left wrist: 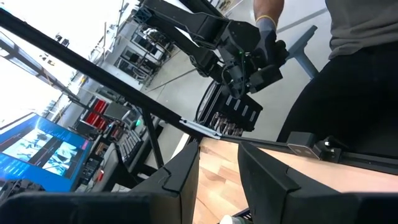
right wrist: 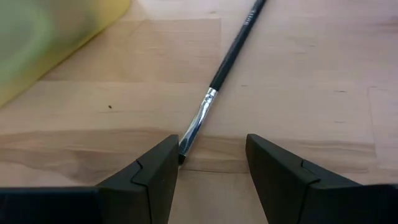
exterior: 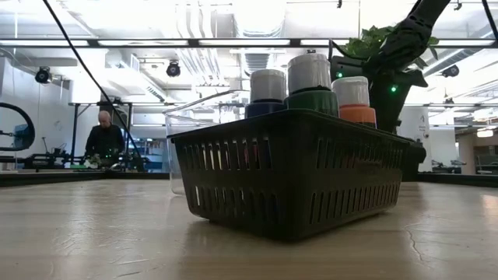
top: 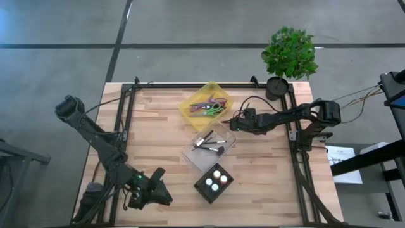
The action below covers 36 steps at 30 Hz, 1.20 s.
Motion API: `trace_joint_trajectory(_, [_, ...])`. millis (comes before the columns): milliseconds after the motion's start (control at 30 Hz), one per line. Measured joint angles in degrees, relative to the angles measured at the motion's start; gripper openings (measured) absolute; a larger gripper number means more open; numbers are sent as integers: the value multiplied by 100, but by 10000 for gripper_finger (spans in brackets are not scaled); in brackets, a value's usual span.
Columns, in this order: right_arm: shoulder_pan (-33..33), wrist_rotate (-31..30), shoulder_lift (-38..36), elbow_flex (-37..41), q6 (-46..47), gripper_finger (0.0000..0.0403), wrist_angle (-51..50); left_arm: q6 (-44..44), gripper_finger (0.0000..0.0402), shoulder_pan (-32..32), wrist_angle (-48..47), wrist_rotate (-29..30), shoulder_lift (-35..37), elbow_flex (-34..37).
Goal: Pick & Place Paint Supplies
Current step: Put the eyeshadow brush into the transparent bin
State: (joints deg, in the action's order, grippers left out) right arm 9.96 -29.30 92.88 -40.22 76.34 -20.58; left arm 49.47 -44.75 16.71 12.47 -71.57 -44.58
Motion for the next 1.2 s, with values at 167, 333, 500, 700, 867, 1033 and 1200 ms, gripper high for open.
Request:
trace_joint_trajectory(167, [-1,-13,115,-89,-134,187,-15,0,118,-2,1,-2,0,0])
trace_joint_trajectory(333, [8,38,146,-95,-270,187,-55,-2,118,-2,5,-2,0,0])
trace_joint_trajectory(500, [7,76,142,-103,-354,187,-244,0,118,-4,9,-2,0,0])
trace_joint_trajectory(700, [13,281,127,-106,-695,187,-308,-1,118,-4,11,-2,0,0])
trace_joint_trajectory(867, [16,310,125,-101,-777,187,-367,-2,118,-4,11,-3,0,-1])
trace_joint_trajectory(1033, [20,295,133,-144,-974,187,-395,-2,118,-4,9,-4,0,0])
trace_joint_trajectory(1200, [20,298,139,-189,-1080,187,-430,-2,118,-4,9,-4,0,0])
